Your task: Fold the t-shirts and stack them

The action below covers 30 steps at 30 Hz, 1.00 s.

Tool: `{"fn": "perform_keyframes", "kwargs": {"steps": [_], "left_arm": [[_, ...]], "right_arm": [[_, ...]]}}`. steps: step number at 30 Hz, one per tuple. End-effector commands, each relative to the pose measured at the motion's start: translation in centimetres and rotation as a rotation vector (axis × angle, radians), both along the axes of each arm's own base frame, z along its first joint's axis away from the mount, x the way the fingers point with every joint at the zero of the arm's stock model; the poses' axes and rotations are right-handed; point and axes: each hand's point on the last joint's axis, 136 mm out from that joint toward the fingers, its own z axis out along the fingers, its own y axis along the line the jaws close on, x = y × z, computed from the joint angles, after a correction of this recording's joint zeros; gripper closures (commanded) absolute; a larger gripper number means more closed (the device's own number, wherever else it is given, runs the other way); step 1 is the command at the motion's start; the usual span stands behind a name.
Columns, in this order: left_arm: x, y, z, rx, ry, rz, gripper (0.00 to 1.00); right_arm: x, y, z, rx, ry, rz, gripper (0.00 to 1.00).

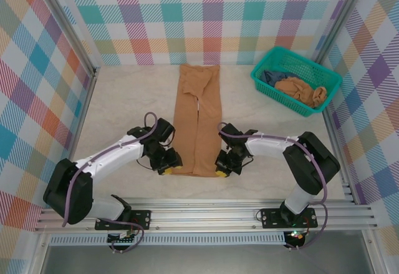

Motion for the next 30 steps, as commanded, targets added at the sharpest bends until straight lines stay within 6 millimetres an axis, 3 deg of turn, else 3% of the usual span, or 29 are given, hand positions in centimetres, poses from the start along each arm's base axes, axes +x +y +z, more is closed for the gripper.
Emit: {"fn": "perform_keyframes", "kwargs": {"steps": [1,14,17,20,22,30], "left_arm": [[-1.4,1.7,-1.4,0.058,0.06,0.025,0.58],[0.2,0.0,-6.0,0.036,0.087,0.069,0.64],[0.6,-0.5,-6.4,0.03,0.084,0.074,0.73],[0.4,-0.5,-6.9,0.04,0.087,0.073,0.9],[0.0,-0.6,-6.6,0.043,0.084,0.06,1.0],[-4.4,-0.3,-4.7,0.012,0.138,-0.047,1.0]], "right_arm": [[-0.5,-1.1,0.2,-0.05,-0.009,0.034,1.0],[-1.1,-1.4,0.4,-0.049,0.005,0.046,1.0],[-1.2,-1.5,0.4,-0.048,0.006,0.045,1.0],[-1.3,-1.5,0.5,-0.048,0.003,0.058,1.0],[-1.4,-1.6,0.6,-0.048,0.004,0.075,1.0],[-4.1,-0.6,2.6,0.068,0.095,0.249,1.0]]}}
